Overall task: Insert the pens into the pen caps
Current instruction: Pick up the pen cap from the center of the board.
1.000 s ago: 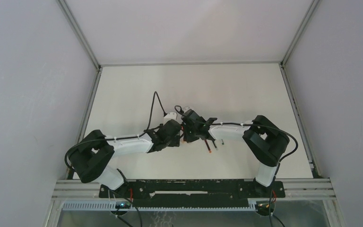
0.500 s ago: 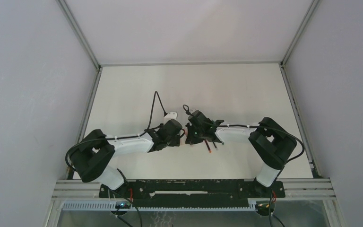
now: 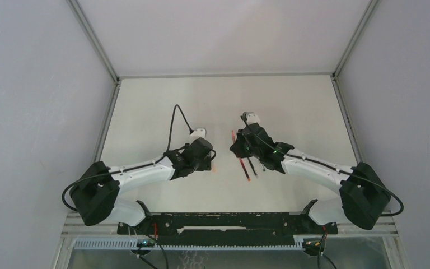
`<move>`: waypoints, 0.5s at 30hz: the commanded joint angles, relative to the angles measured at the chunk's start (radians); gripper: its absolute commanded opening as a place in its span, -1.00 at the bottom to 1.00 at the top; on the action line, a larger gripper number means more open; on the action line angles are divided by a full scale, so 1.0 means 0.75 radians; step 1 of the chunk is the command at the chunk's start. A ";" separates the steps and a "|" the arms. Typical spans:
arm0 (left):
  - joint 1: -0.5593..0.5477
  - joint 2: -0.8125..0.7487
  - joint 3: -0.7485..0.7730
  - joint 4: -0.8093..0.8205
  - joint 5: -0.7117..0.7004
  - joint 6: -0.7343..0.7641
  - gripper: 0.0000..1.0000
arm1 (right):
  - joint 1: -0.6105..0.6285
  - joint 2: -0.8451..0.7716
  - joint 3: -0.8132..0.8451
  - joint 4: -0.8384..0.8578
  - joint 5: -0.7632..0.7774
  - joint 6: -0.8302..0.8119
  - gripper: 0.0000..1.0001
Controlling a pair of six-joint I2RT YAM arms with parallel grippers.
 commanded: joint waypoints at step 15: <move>-0.018 0.309 0.327 -0.185 0.101 -0.147 0.07 | -0.115 -0.335 -0.220 -0.022 0.100 0.012 -1.00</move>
